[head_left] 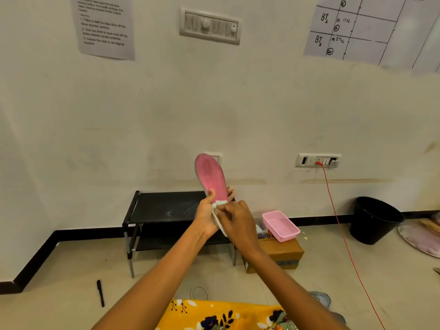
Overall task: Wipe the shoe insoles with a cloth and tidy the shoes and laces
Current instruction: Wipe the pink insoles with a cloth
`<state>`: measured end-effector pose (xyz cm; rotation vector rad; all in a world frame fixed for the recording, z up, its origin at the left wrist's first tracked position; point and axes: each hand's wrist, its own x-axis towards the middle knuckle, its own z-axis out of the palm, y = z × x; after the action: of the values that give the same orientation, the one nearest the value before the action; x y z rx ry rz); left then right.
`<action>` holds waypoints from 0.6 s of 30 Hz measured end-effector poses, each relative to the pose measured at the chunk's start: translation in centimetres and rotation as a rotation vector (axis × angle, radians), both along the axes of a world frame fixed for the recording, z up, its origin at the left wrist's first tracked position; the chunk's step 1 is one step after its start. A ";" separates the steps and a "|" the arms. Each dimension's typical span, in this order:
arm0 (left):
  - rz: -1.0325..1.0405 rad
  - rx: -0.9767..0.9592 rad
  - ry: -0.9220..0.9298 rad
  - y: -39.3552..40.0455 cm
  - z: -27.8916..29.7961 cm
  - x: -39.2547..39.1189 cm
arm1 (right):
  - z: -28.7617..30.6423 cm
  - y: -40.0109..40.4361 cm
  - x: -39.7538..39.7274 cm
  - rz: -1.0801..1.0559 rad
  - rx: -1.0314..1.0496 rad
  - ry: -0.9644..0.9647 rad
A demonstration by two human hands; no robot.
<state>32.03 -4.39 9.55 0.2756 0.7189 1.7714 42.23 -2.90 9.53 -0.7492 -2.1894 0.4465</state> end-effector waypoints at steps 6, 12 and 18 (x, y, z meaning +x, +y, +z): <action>-0.014 -0.004 0.082 -0.4 1.1 1.1 | 3.3 3.1 0.0 -0.147 -0.103 0.218; -0.014 0.006 0.040 -0.5 0.7 0.4 | 0.6 1.7 -0.7 -0.024 0.032 -0.005; -0.042 -0.005 0.046 -1.0 -0.1 0.5 | 0.5 1.3 -0.1 -0.071 -0.242 0.316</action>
<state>32.50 -5.37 9.40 0.3266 0.7451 1.7279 42.16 -1.61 10.01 -0.8208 -1.8280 0.7496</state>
